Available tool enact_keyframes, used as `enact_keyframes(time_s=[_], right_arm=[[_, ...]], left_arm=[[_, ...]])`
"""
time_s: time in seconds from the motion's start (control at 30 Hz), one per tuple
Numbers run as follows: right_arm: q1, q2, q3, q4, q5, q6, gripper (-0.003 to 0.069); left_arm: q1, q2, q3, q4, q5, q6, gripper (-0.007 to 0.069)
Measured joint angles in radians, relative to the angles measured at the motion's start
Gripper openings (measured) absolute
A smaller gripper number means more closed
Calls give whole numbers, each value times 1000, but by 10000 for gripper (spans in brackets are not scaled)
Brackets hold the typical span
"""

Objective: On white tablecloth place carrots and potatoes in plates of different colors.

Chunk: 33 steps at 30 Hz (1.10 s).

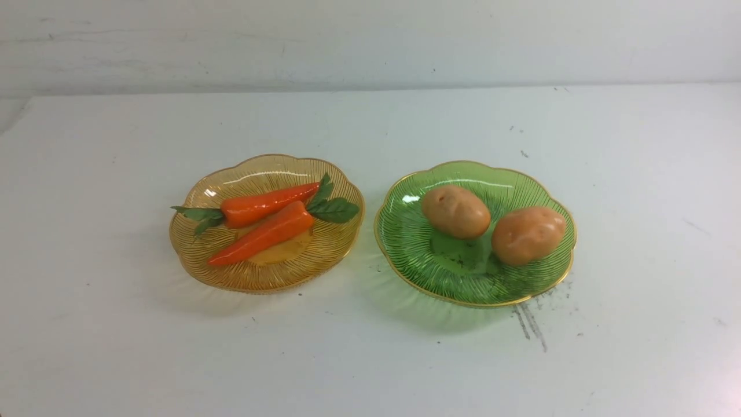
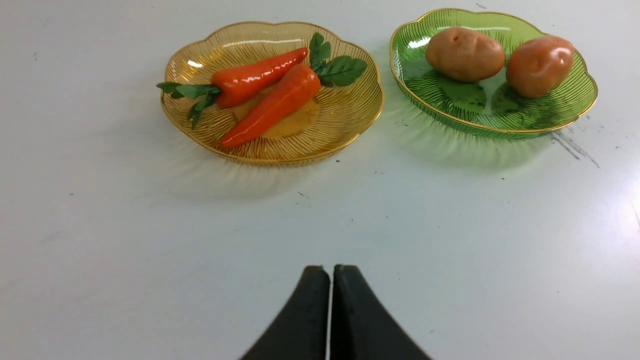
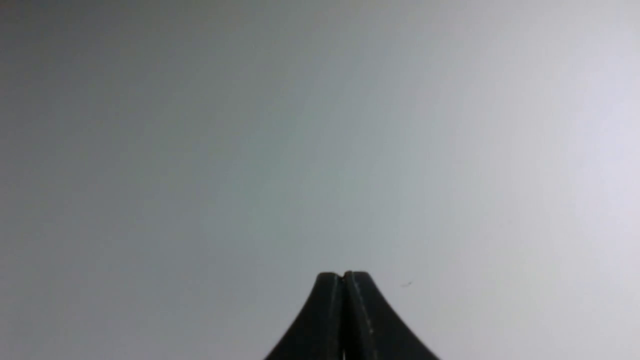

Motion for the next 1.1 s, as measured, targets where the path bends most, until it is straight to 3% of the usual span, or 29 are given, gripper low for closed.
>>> enact_keyframes(time_s=[0.77,0.9,1.07,1.1], right_arm=[[0,-11,0,-2,-77,0,-15],[0,-11,0,-2,-77,0,-15],[0,-11,0,-2,-77,0,-15],[0,-11,0,-2,-77,0,-15]], left_arm=[[0,0,1,-31,-2,1,-3],[0,-17,57,-12,-128,1,-3],[0,-112,266,56,-407,1,-3],[3,-158,380,87,-523,1,-3]])
